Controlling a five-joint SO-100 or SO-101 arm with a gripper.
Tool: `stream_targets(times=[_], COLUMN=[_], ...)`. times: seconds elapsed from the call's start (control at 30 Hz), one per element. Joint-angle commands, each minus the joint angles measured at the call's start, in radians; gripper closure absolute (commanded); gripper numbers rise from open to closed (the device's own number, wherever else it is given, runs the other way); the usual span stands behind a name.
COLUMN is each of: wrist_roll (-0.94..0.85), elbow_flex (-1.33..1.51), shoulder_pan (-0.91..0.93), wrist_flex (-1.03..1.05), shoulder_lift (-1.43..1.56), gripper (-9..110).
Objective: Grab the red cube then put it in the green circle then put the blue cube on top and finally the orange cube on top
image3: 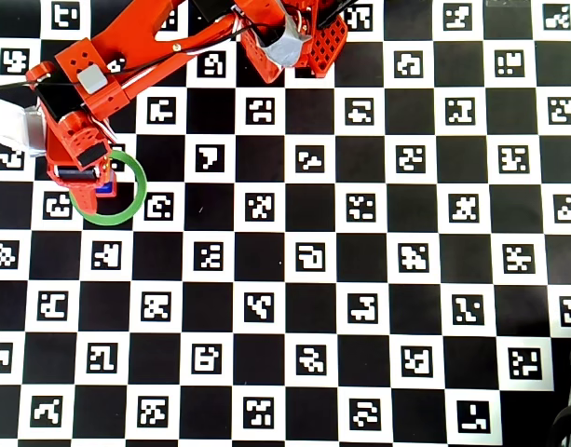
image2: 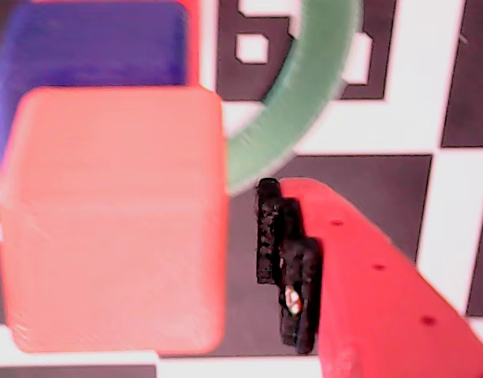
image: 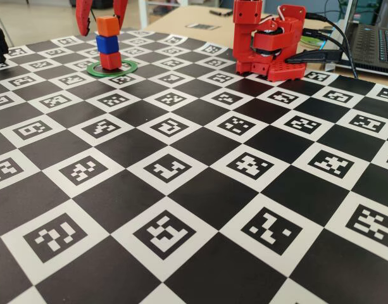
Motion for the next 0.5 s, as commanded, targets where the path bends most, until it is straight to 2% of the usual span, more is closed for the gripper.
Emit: stream_targets(times=[0.0, 0.2, 0.47], wrist_roll=[0.008, 0.08, 0.374], elbow_flex=[-0.132, -0.161, 0.052], shoulder_pan=[0.018, -0.029, -0.276], wrist_flex=[0.049, 0.101, -0.012], shoulder_lift=[0.129, 0.252, 0.5], gripper=[66, 66, 66])
